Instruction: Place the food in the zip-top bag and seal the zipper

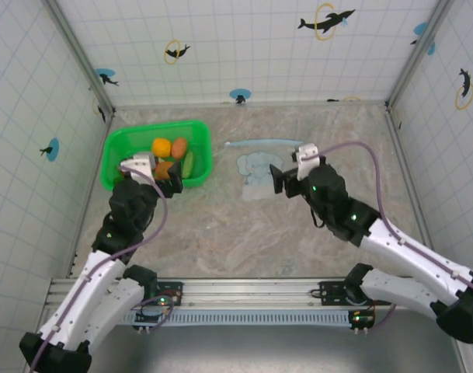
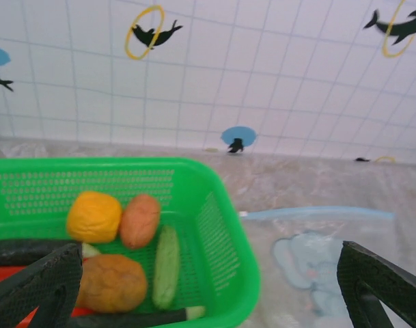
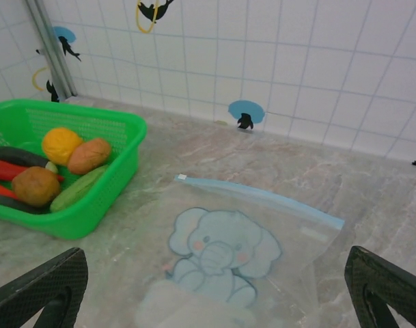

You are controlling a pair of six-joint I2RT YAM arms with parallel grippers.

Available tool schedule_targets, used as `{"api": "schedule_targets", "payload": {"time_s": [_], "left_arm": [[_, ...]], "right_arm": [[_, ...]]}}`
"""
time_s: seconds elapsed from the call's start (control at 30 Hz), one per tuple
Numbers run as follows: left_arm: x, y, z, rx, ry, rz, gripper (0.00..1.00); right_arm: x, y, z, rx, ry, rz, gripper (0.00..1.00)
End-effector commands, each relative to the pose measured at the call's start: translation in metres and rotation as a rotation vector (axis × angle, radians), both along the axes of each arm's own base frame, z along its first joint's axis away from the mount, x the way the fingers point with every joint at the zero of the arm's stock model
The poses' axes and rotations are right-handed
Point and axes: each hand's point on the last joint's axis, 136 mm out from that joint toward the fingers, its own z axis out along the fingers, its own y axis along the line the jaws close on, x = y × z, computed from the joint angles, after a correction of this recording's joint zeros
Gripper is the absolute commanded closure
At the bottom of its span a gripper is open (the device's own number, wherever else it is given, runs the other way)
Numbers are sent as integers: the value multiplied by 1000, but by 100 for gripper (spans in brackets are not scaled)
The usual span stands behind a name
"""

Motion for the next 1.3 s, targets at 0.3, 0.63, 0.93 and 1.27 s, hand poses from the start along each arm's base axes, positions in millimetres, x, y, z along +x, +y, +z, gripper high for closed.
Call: {"api": "schedule_targets", "payload": {"time_s": [0.3, 0.63, 0.93, 1.27], "left_arm": [[-6, -37, -84, -122, 427, -106, 2], [-7, -6, -115, -72, 407, 50, 2], [-13, -10, -121, -60, 391, 3, 3], [-15, -21, -131, -78, 448, -44, 3]], "right_arm": [[48, -7, -64, 48, 445, -30, 0], [79, -15, -161, -155, 593, -139, 1], [109, -28, -217, -233, 727, -165, 12], [74, -29, -250, -133, 845, -170, 25]]}}
